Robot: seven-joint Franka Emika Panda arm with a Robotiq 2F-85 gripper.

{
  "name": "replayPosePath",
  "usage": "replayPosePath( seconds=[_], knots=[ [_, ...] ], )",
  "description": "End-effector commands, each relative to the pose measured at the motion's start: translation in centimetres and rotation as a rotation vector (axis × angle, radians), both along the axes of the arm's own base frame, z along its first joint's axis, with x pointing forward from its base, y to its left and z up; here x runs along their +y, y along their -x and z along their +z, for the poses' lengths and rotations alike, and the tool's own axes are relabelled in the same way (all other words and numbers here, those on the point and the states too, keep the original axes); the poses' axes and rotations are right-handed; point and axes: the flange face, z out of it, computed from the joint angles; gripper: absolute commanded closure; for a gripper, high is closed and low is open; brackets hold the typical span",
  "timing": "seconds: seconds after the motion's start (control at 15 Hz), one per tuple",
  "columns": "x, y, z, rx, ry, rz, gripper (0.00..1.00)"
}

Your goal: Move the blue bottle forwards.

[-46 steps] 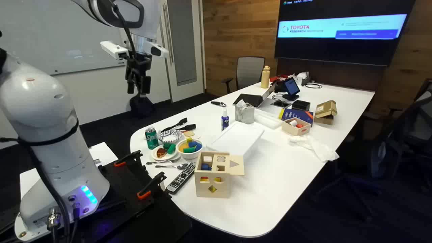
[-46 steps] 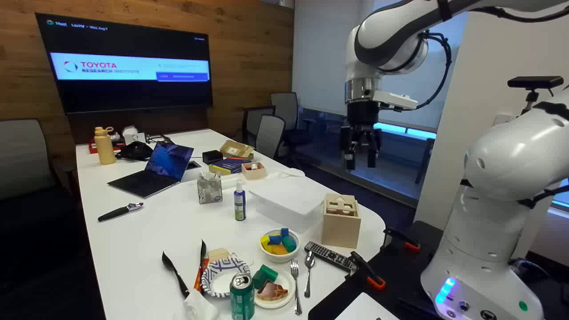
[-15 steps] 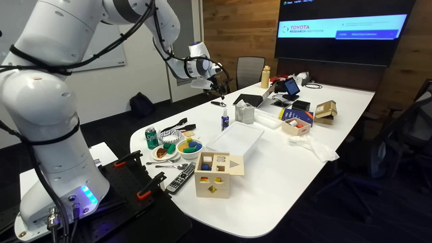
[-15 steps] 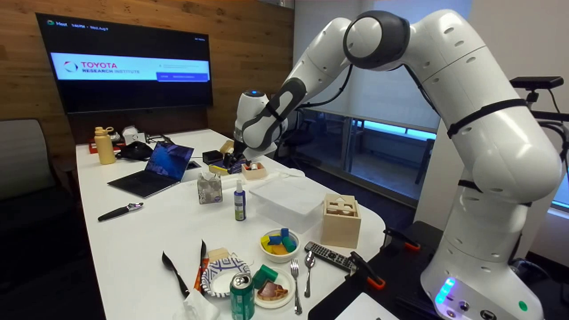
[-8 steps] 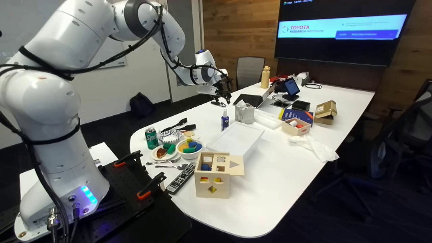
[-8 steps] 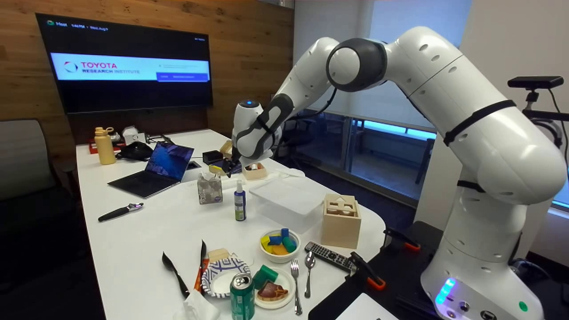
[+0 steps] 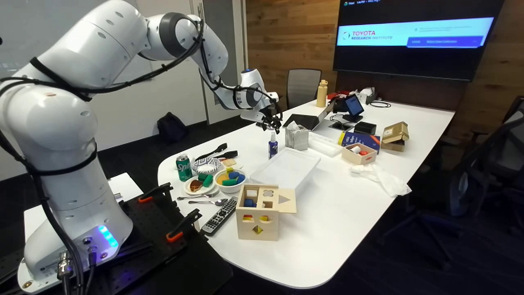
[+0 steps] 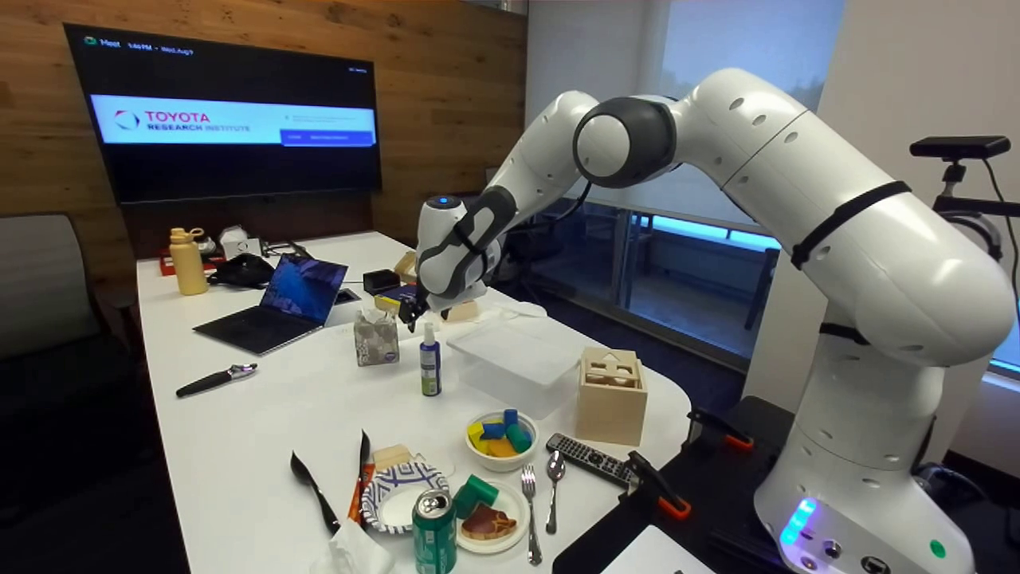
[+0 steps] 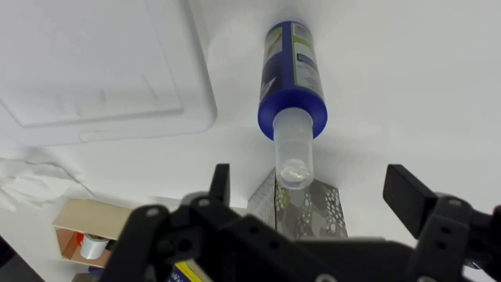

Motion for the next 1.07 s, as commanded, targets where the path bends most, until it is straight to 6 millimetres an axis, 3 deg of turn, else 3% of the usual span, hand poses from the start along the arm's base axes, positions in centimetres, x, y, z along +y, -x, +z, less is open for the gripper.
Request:
replayPosePath(
  seconds=[0.0, 0.47, 0.53, 0.67, 1.0],
  knots=[
    [0.3, -0.9, -0.5, 0.019, -0.008, -0.023, 0.0],
    [-0.3, -1.9, -1.6, 0.035, -0.014, -0.051, 0.0],
    [-0.5, -2.1, -1.8, 0.042, -0.013, -0.056, 0.25],
    [-0.9, -2.3, -2.4, 0.054, -0.012, -0.06, 0.34],
    [-1.3, -2.7, -4.1, 0.08, -0.006, -0.073, 0.73]
  ],
)
